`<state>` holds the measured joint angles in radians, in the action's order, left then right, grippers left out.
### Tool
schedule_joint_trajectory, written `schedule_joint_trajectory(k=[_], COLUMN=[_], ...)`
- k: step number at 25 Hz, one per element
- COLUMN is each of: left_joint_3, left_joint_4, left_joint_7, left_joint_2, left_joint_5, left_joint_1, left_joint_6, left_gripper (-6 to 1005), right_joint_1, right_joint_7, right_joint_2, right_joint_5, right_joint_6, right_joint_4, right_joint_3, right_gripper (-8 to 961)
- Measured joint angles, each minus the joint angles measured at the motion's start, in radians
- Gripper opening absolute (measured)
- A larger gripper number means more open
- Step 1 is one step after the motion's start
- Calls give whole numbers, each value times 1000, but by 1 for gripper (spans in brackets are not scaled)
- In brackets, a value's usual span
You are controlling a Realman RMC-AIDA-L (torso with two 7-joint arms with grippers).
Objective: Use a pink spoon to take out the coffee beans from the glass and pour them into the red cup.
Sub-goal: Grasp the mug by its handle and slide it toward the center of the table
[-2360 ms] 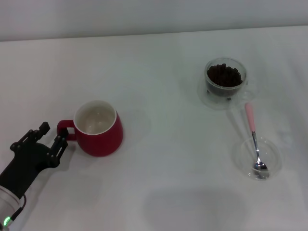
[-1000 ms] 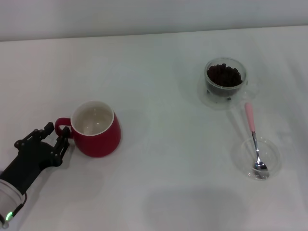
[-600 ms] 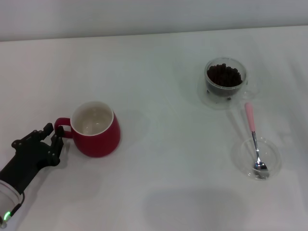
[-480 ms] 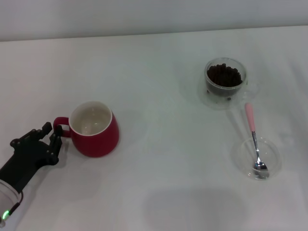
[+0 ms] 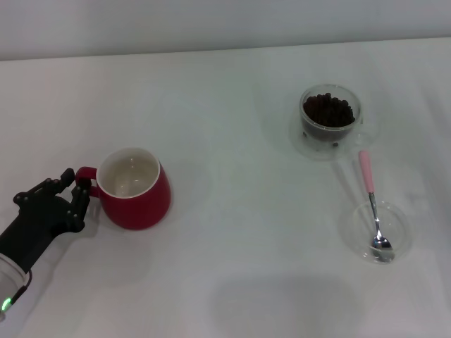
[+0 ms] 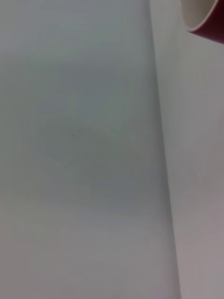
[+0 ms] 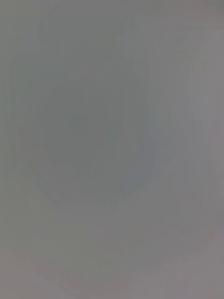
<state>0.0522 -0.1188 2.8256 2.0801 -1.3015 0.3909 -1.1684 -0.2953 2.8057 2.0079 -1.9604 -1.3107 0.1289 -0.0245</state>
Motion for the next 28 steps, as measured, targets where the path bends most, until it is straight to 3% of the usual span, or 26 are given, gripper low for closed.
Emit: schedule_joint_trajectory(k=[9, 15, 28], left_joint_3=[7, 9, 9], left_joint_4=[8, 22, 47], left_joint_7=[2, 2, 2], left_joint_2=[1, 2, 2], left_joint_5=[9, 54, 134], left_joint_1=[2, 6, 72], left_joint_6=[8, 0, 3], left_gripper=[227, 140, 125], right_joint_1=[-1, -1, -11], right_joint_7=[0, 0, 0], right_joint_2=[0, 0, 0], right_joint_5=[0, 2, 27], right_joint_6=[-1, -1, -5], right_joint_4=[0, 1, 2], right_joint_3=[0, 0, 0], right_gripper=[749, 749, 748])
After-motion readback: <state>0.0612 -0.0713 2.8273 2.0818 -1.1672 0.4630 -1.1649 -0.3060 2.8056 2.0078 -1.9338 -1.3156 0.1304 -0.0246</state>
